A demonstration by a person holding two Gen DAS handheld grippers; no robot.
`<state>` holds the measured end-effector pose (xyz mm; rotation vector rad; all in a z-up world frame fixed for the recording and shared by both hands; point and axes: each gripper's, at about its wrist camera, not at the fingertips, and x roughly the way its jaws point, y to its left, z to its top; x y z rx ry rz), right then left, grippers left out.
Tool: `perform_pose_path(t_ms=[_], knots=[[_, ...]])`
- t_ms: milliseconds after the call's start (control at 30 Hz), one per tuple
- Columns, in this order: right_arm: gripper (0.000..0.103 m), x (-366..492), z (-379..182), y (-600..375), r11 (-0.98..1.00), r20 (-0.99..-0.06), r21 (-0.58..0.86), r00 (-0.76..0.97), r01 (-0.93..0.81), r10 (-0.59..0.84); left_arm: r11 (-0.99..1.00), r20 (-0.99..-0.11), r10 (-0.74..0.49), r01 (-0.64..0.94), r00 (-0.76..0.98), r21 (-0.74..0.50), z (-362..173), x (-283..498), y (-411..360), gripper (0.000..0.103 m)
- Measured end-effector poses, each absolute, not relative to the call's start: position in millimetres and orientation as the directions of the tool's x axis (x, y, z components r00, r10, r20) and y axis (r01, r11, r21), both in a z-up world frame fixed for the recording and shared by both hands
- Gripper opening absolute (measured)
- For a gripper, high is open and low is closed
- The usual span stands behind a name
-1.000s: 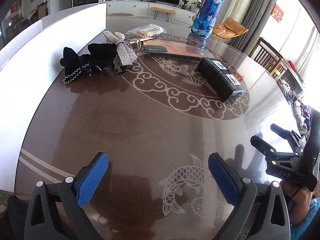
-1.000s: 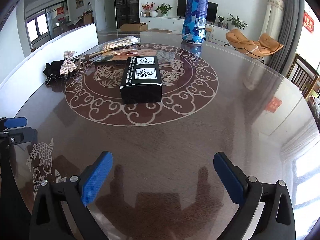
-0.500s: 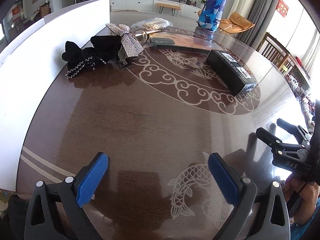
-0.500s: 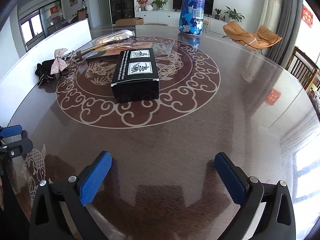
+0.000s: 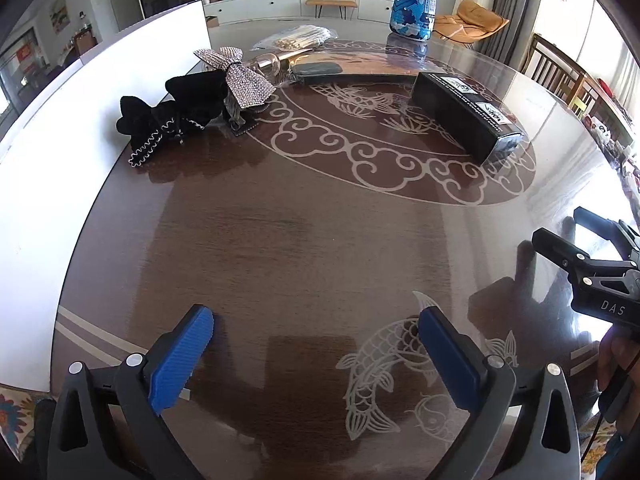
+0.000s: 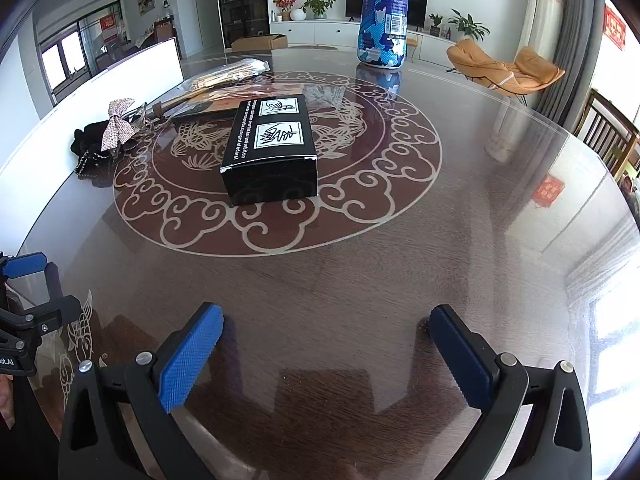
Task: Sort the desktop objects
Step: 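Reach the right tool to the black soap box and grasp it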
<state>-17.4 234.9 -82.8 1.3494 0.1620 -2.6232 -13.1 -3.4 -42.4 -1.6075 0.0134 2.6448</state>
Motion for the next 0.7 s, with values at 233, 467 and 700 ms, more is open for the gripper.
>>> perform_pose_path(t_ms=[233,467,700], knots=[[0.103,-19,-83,236,-0.976,-0.815,-0.011,-0.568,0.215,-0.117,-0.994,-0.885,-0.002,0.099,-0.465,-0.049,-41,-14,-33,0.103],[0.103,-32,-83,229,-0.968,-0.820,-0.012,-0.557,0.249,-0.133,-0.996,-0.888,-0.036,0.089,-0.459,-0.006,-43,-15,-28,0.103],[0.103,-70,-83,211,-0.944,-0.842,-0.010,-0.512,0.331,-0.170,-0.996,-0.885,-0.039,0.092,-0.464,-0.004,-43,-14,-29,0.103]])
